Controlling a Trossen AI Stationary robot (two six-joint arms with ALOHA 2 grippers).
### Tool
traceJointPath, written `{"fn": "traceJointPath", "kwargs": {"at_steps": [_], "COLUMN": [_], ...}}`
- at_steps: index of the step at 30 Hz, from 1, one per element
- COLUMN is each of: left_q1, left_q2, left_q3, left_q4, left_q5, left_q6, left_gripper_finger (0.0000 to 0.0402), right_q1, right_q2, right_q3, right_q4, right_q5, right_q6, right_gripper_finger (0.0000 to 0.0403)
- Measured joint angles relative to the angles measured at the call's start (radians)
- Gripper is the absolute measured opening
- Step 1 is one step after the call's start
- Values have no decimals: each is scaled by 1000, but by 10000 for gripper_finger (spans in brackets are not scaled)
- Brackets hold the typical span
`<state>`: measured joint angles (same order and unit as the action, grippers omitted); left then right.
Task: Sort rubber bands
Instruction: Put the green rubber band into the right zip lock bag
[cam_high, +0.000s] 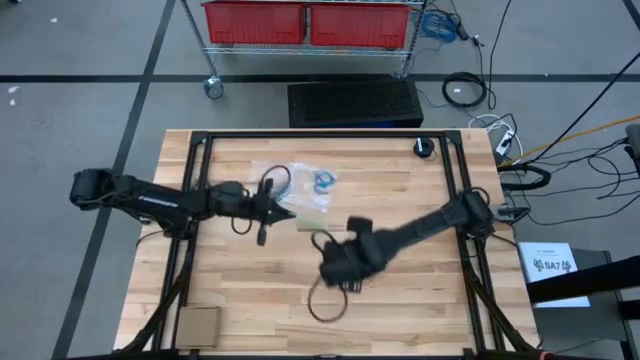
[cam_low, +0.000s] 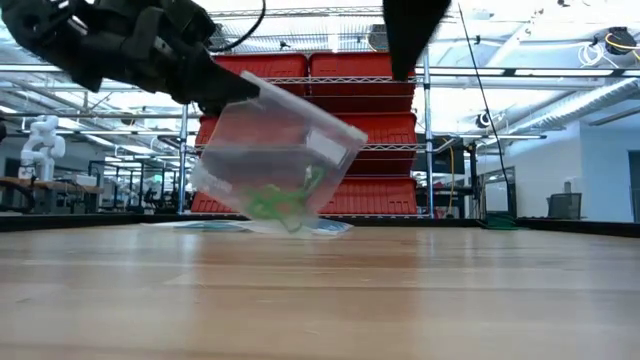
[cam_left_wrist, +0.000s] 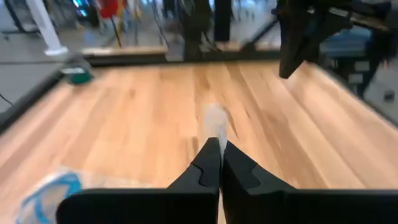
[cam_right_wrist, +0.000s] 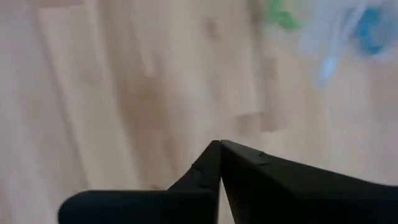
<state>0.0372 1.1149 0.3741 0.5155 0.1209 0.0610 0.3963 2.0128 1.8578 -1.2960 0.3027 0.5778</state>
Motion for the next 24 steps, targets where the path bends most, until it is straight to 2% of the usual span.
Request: {"fn": "traceJointPath", "kwargs": {"at_steps": [6,11,17,20,24], "left_q1": [-136,-220,-261,-270,-270], "left_q2": [0,18,148,234,315], "left_q3": [16,17,17,16,16], "left_q4": [-58,-60,-25,57,186], "left_q5": [-51,-91,-100,-87,-15], "left_q6": [-7,-33,-102,-109,-145], "left_gripper_finger": [0,0,6,27,65], "right_q1": [69,73,46,42,42], "right_q2": [-176,-246,-245,-246,-247], "right_q3": [-448,-711,-879,-908,-912], "right_q4": [513,891,1155,1195,1271], "right_q5": [-50,-63,-71,-76,-93], "right_q6": [192,328,437,471,483], "right_gripper_finger": [0,0,27,55,95]}}
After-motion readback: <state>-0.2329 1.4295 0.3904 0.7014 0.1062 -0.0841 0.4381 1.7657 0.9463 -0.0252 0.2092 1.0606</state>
